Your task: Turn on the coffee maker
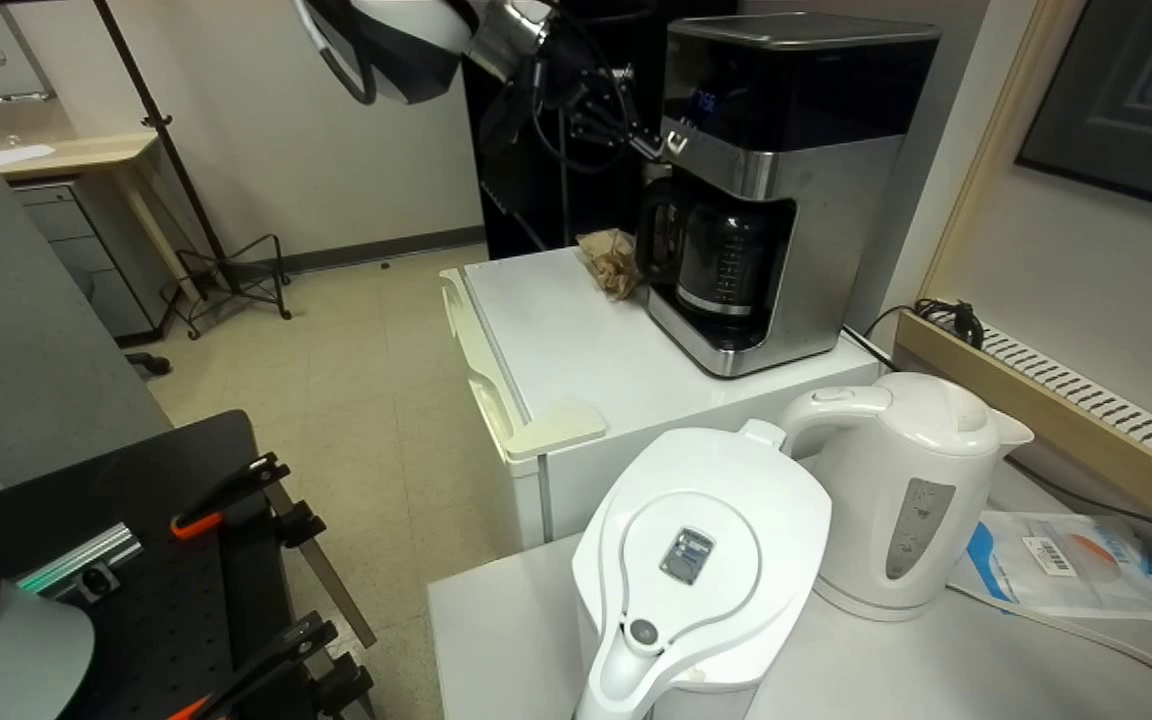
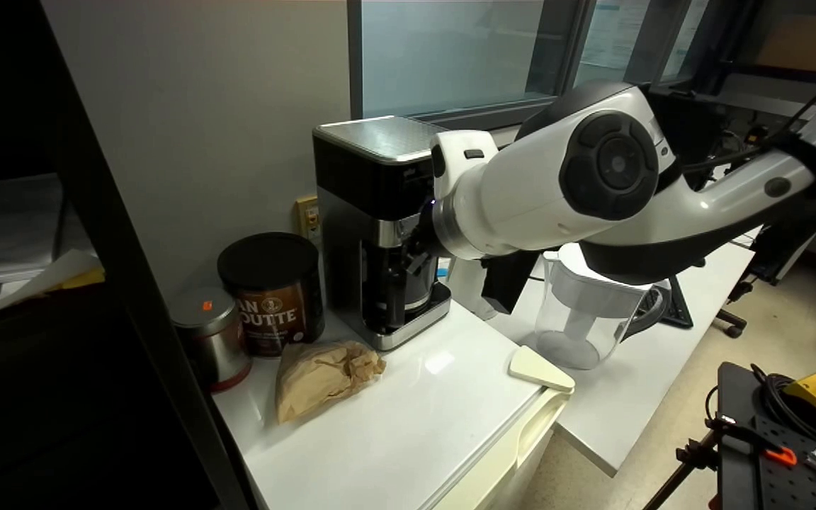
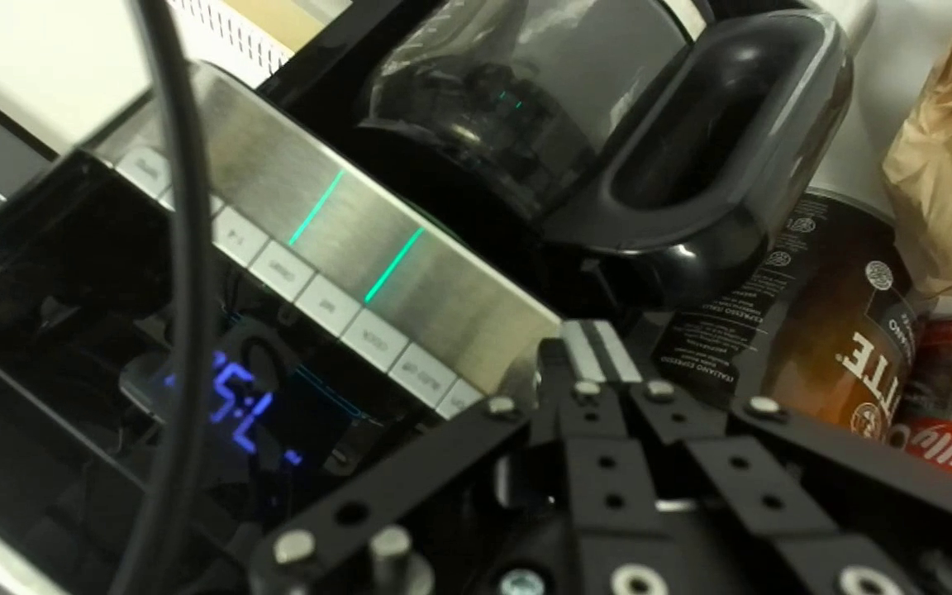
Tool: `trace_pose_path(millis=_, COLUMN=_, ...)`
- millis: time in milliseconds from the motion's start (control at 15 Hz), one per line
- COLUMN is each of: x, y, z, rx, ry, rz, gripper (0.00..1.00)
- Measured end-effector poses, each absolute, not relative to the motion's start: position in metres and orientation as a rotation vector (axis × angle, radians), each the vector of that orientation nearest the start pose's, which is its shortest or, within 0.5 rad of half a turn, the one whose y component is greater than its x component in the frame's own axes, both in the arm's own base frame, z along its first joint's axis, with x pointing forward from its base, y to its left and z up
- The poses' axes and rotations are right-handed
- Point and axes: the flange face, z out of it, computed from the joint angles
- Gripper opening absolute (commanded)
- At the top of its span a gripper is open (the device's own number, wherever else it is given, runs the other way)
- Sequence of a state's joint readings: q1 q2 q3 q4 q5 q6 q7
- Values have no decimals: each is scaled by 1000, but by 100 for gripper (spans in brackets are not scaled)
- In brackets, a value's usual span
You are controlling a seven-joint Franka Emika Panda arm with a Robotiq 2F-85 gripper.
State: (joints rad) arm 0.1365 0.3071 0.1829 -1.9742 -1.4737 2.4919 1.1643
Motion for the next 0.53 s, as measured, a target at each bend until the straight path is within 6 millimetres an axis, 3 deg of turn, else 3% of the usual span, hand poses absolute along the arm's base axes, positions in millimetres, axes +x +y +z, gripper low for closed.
trace_pose_path(millis=533, x=595, y=198, z=330, rx=2389, ry=356, rz=984, gripper=0)
